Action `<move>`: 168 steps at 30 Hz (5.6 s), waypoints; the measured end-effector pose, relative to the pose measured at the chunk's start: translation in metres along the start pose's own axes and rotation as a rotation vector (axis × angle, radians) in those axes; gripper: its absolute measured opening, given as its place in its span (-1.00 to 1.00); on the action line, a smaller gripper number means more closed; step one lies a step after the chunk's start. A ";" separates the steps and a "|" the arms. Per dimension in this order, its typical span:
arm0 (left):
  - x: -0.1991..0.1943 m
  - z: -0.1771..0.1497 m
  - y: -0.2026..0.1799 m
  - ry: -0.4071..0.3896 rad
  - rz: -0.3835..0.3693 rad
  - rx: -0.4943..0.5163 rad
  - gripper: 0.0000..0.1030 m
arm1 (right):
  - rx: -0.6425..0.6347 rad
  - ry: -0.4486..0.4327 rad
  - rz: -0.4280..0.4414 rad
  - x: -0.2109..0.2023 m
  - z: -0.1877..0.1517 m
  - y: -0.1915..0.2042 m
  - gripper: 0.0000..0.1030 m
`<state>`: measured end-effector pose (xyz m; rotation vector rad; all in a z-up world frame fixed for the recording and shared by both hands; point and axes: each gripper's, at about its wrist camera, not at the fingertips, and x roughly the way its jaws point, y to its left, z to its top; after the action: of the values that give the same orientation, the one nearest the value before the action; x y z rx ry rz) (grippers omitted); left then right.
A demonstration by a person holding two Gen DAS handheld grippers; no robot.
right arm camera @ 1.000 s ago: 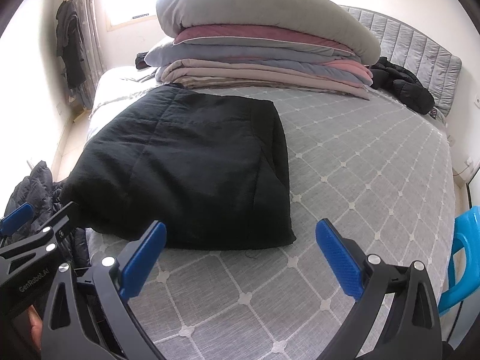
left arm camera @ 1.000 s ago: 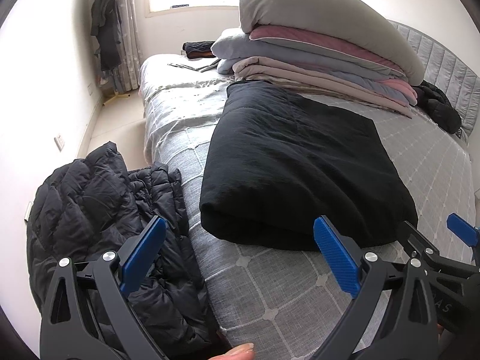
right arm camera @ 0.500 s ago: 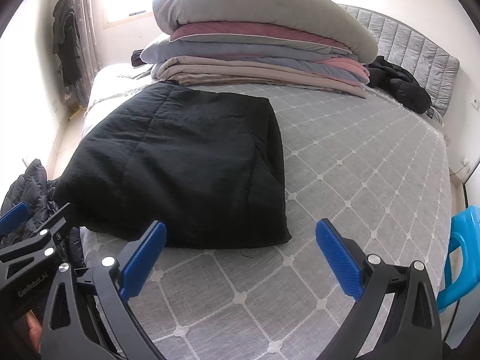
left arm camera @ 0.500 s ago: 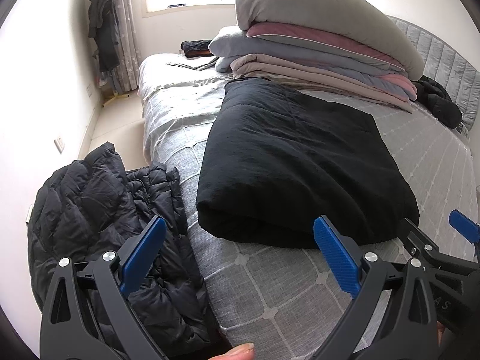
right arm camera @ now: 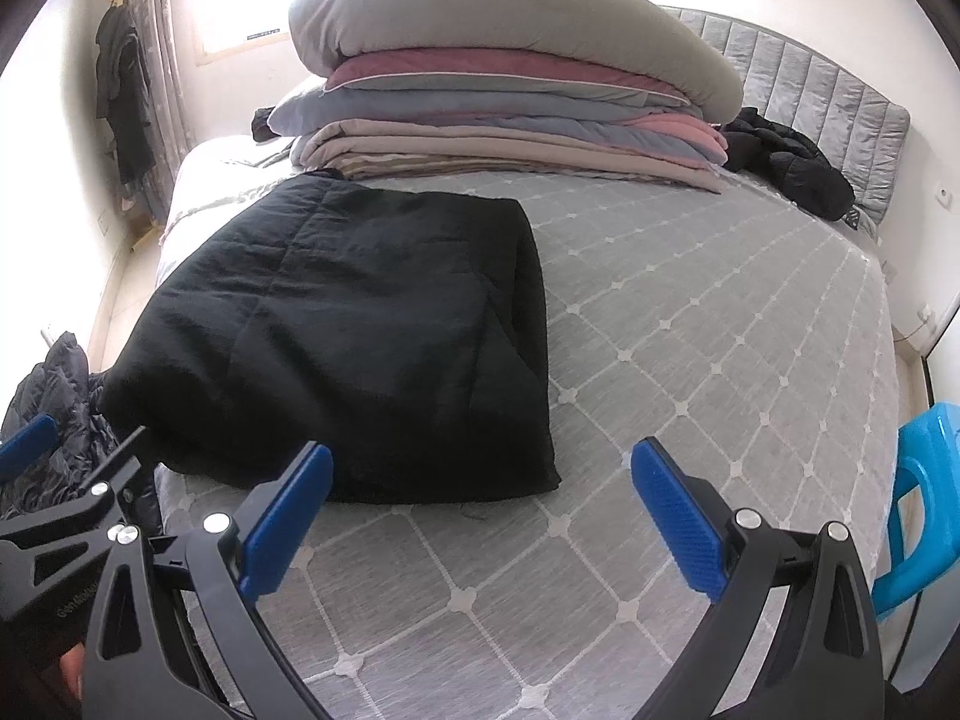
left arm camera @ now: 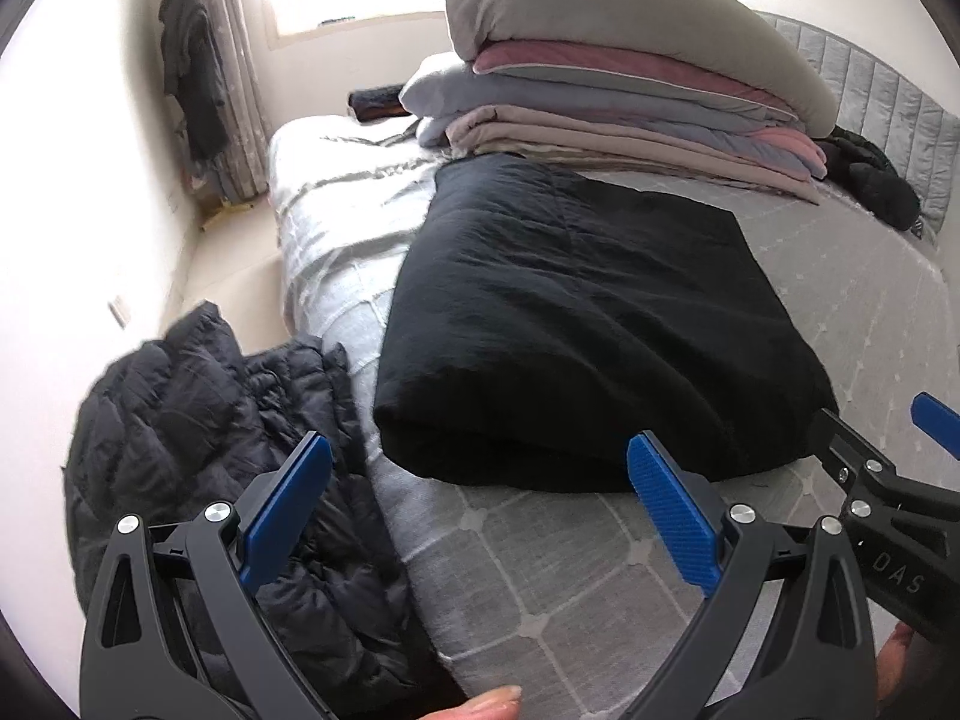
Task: Fold large clothes
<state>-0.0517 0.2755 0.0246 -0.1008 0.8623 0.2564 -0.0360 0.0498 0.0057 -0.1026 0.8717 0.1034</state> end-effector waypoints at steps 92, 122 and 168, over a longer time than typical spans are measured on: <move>0.008 -0.013 -0.106 0.025 -0.102 0.100 0.85 | 0.109 0.009 -0.087 0.014 -0.070 -0.134 0.87; 0.010 -0.019 -0.108 0.039 -0.096 0.114 0.85 | 0.123 0.008 -0.088 0.016 -0.073 -0.137 0.87; 0.017 -0.022 -0.086 0.050 -0.064 0.070 0.85 | 0.083 -0.006 -0.095 0.017 -0.076 -0.130 0.87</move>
<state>-0.0347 0.1911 -0.0034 -0.0699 0.9151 0.1644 -0.0656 -0.0877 -0.0500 -0.0661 0.8630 -0.0207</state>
